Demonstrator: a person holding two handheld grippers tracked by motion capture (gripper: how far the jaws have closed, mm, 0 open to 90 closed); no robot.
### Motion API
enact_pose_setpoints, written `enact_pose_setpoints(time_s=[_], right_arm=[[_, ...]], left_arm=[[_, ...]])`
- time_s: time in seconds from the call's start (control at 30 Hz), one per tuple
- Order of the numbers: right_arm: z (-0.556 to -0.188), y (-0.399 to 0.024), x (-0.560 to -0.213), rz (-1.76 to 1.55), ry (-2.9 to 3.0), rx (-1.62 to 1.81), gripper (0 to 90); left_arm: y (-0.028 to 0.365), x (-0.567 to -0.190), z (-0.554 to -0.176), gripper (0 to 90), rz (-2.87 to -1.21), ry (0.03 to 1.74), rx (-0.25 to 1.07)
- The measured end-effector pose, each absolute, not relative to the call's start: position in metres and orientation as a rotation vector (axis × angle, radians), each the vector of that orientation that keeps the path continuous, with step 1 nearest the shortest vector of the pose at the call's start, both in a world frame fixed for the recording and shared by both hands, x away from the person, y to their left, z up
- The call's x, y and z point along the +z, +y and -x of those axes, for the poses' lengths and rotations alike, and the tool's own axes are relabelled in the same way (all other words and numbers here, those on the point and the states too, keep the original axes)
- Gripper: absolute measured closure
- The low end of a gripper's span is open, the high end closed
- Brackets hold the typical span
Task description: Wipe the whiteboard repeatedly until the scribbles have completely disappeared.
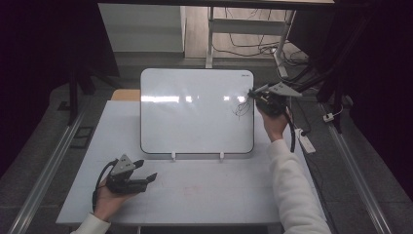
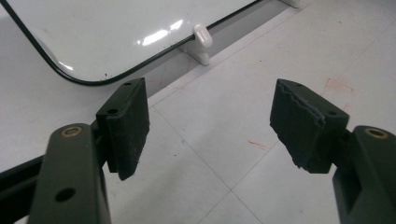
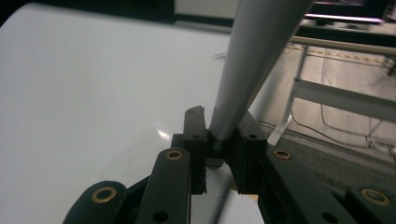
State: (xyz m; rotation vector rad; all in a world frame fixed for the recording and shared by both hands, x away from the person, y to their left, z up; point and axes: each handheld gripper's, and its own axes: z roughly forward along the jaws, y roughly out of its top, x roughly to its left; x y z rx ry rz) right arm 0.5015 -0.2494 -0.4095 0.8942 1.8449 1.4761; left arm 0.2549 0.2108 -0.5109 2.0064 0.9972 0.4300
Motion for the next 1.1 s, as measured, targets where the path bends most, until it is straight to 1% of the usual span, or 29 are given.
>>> enact_pose_setpoints(time_s=[0.07, 0.1, 0.17, 0.3, 0.37, 0.4, 0.43, 0.5, 0.57, 0.7, 0.73, 0.83, 0.87, 0.9, 1.0, 1.03, 1.1], right_arm=[[-0.501, -0.252, -0.412, -0.925, 1.837, 1.514, 77.4], [-0.494, -0.239, -0.419, -0.831, 1.926, 1.478, 77.5], [-0.490, -0.234, -0.420, -0.784, 1.950, 1.450, 77.5], [-0.497, -0.252, -0.418, -0.933, 1.842, 1.535, 77.4], [-0.496, -0.251, -0.420, -0.947, 1.827, 1.558, 77.4], [-0.492, -0.247, -0.422, -0.925, 1.850, 1.544, 77.5], [-0.483, -0.231, -0.428, -0.801, 1.943, 1.477, 77.4], [-0.483, -0.231, -0.426, -0.791, 1.948, 1.462, 77.4], [-0.490, -0.243, -0.422, -0.902, 1.849, 1.521, 77.5], [-0.492, -0.249, -0.424, -0.946, 1.814, 1.551, 77.4], [-0.485, -0.235, -0.429, -0.842, 1.926, 1.531, 77.5], [-0.480, -0.228, -0.430, -0.771, 1.969, 1.470, 77.5], [-0.483, -0.231, -0.428, -0.793, 1.968, 1.486, 77.5], [-0.489, -0.244, -0.424, -0.906, 1.867, 1.532, 77.5], [-0.493, -0.247, -0.424, -0.953, 1.827, 1.569, 77.4], [-0.489, -0.233, -0.427, -0.890, 1.882, 1.557, 77.5], [-0.487, -0.227, -0.428, -0.849, 1.916, 1.543, 77.5]], left_arm=[[0.210, -0.510, -0.254, 29.4, -2.004, 0.994, 0.433], [0.211, -0.510, -0.254, 29.4, -2.001, 0.997, 0.435], [0.211, -0.510, -0.255, 29.4, -2.003, 0.998, 0.434], [0.210, -0.511, -0.255, 29.4, -2.009, 0.997, 0.431], [0.210, -0.510, -0.254, 29.4, -2.005, 0.996, 0.433], [0.210, -0.510, -0.254, 29.4, -2.003, 0.998, 0.433], [0.211, -0.511, -0.256, 29.4, -2.004, 1.002, 0.430], [0.210, -0.512, -0.257, 29.4, -2.008, 1.005, 0.427], [0.209, -0.512, -0.256, 29.4, -2.012, 0.999, 0.429], [0.210, -0.510, -0.254, 29.3, -2.003, 0.996, 0.435], [0.211, -0.511, -0.256, 29.4, -2.001, 1.001, 0.431], [0.211, -0.512, -0.256, 29.4, -2.007, 1.002, 0.427], [0.211, -0.512, -0.256, 29.4, -2.008, 1.001, 0.427], [0.211, -0.512, -0.256, 29.4, -2.009, 0.999, 0.428], [0.211, -0.511, -0.254, 29.4, -2.001, 0.999, 0.434], [0.212, -0.511, -0.255, 29.4, -2.000, 1.002, 0.431], [0.212, -0.511, -0.255, 29.4, -2.002, 1.004, 0.429]])
